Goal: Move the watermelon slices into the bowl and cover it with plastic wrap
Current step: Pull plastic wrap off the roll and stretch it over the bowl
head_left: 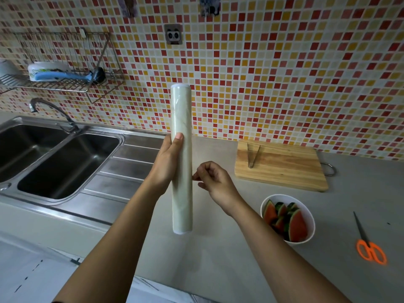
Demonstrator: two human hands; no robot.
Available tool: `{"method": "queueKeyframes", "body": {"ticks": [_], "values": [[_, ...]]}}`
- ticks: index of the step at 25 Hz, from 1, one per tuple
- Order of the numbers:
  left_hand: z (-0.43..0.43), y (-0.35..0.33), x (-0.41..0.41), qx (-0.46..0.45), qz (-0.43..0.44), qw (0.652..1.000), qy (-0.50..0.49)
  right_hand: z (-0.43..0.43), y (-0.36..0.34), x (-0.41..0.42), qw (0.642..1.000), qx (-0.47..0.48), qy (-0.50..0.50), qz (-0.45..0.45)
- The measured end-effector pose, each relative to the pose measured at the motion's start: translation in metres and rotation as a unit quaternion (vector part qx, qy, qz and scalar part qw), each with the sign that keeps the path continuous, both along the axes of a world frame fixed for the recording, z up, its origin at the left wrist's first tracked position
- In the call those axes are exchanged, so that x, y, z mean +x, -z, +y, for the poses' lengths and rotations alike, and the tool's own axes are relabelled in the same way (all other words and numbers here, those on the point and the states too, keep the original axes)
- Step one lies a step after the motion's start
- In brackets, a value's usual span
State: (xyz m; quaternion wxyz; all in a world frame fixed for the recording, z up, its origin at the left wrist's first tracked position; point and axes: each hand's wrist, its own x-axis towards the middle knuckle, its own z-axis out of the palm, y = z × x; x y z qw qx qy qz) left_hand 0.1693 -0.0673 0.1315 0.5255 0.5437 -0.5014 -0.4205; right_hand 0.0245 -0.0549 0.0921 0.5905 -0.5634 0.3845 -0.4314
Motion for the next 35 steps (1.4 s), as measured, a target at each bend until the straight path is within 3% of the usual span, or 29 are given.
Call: {"method": "queueKeyframes", "body": {"ticks": [6, 14, 21, 27, 35], "values": [[-0.005, 0.001, 0.000, 0.049, 0.103, 0.993, -0.004, -0.001, 0.006, -0.008, 0.996, 0.021, -0.025, -0.087], [-0.005, -0.004, 0.002, 0.065, 0.196, 0.978, -0.001, -0.002, 0.005, -0.005, 0.998, -0.026, -0.022, -0.058], [-0.005, -0.013, 0.000, 0.044, 0.166, 0.985, -0.015, 0.000, 0.006, 0.003, 0.997, -0.069, -0.001, 0.044], [-0.006, -0.020, -0.003, 0.019, 0.126, 0.992, -0.024, 0.000, 0.001, -0.002, 0.999, -0.050, -0.014, -0.008], [-0.007, -0.022, -0.006, 0.049, 0.153, 0.987, -0.028, 0.001, -0.004, -0.011, 0.996, -0.052, -0.058, -0.052]]}}
